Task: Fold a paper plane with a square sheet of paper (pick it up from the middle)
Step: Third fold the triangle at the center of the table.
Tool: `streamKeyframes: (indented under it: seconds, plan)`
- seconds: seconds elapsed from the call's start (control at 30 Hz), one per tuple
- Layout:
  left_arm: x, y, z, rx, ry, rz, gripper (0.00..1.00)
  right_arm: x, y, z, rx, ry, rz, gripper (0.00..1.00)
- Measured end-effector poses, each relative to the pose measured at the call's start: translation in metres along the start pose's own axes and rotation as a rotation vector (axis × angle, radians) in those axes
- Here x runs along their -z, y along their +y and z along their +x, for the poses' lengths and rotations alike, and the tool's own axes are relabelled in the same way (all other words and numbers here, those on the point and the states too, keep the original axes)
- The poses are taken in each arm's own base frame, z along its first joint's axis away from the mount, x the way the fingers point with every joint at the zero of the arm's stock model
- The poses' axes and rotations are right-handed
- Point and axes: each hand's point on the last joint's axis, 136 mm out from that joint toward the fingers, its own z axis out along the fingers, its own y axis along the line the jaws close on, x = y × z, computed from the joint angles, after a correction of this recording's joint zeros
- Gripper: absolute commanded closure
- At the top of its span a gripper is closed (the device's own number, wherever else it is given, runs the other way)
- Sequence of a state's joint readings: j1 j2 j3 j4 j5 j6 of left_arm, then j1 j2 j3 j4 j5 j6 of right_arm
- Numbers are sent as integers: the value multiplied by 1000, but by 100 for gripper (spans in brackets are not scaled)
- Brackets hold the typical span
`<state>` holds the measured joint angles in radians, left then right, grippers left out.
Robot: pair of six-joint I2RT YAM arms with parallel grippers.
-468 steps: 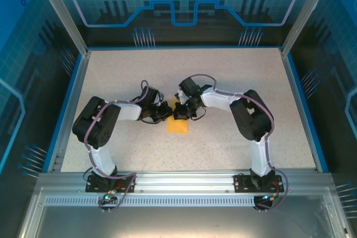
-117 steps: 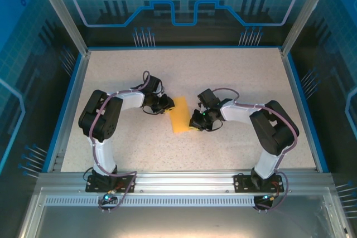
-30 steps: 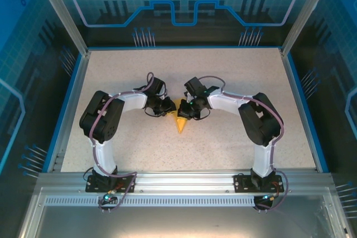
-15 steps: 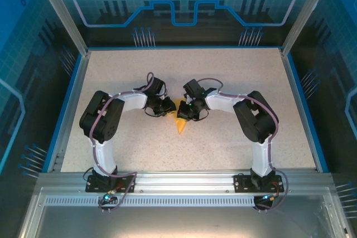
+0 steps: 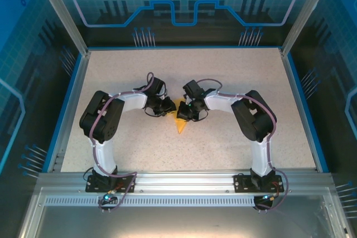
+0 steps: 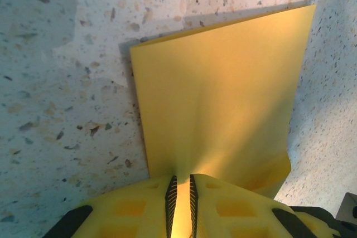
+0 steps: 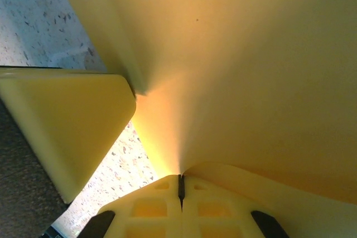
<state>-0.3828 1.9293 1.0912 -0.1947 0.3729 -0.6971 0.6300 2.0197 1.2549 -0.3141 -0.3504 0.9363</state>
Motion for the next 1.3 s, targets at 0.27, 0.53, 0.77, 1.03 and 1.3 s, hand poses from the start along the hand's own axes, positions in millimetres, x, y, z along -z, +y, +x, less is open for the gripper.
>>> streamKeyframes:
  seconds: [0.27,0.53,0.77,1.03,1.3]
  plan:
    - [0,0,0,0,0,-1,79,0,3,-1,16,-4,-14,96]
    - [0,0,0,-1,0,-2,79,-1,5,-3,26,-11,-23,96]
    - [0,0,0,-1,0,-2,79,-3,3,-3,41,-8,-17,96]
    - [0,0,0,-1,0,-2,79,-3,2,-3,64,-11,-12,96]
    - [0,0,0,-1,0,-2,79,-3,2,-3,70,-14,-9,96]
